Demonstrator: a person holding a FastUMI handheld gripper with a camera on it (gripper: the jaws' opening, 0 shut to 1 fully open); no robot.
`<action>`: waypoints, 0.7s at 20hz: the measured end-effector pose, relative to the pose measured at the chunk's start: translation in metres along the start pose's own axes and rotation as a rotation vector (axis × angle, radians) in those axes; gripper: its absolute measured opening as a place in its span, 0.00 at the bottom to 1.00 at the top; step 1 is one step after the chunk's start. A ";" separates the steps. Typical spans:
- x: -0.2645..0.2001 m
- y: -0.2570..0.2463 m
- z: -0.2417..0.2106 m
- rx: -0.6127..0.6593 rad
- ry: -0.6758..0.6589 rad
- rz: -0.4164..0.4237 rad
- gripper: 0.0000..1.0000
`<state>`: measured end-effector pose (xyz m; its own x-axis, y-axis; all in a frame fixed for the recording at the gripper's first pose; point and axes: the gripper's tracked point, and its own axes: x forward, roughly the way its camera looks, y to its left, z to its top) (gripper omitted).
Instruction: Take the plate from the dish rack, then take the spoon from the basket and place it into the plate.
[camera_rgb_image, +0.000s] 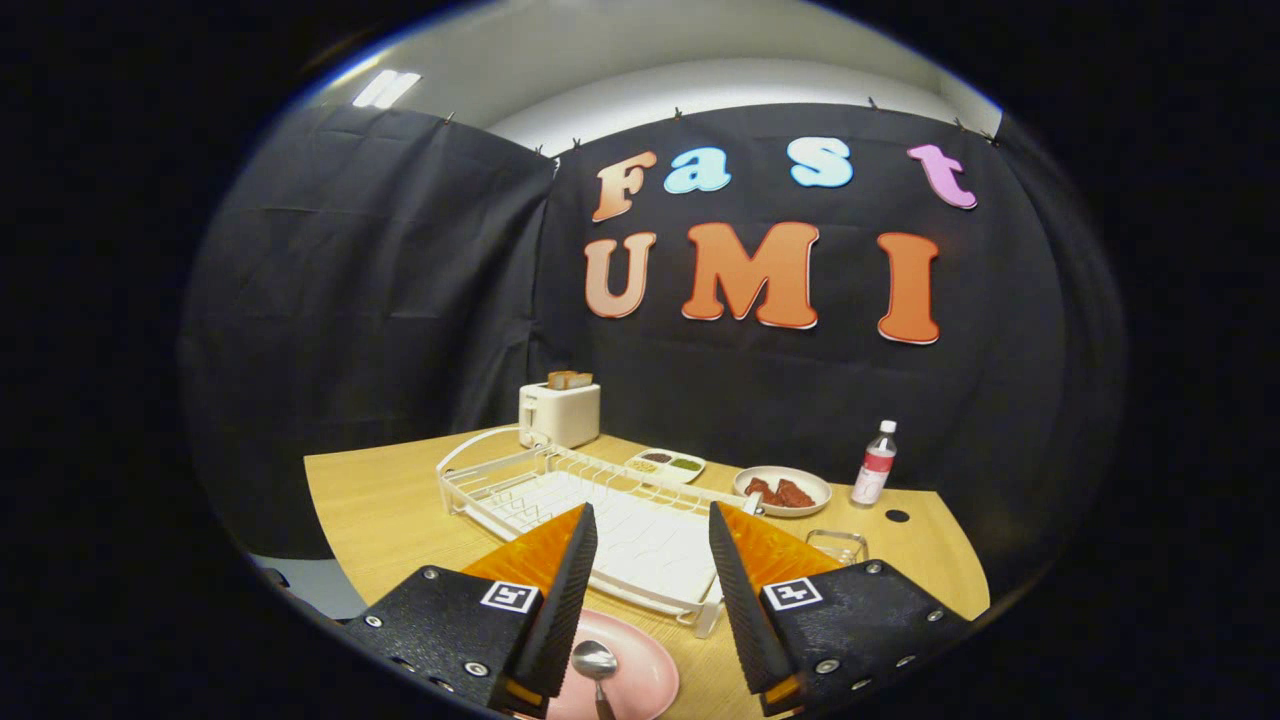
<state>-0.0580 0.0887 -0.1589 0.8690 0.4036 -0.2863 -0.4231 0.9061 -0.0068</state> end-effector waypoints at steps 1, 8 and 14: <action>-0.002 -0.007 0.009 0.008 -0.020 -0.030 0.71; -0.023 -0.053 0.061 0.054 -0.109 -0.200 0.86; -0.037 -0.079 0.084 0.071 -0.146 -0.304 0.90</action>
<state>-0.0356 0.0128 -0.0674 0.9824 0.1230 -0.1407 -0.1247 0.9922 -0.0029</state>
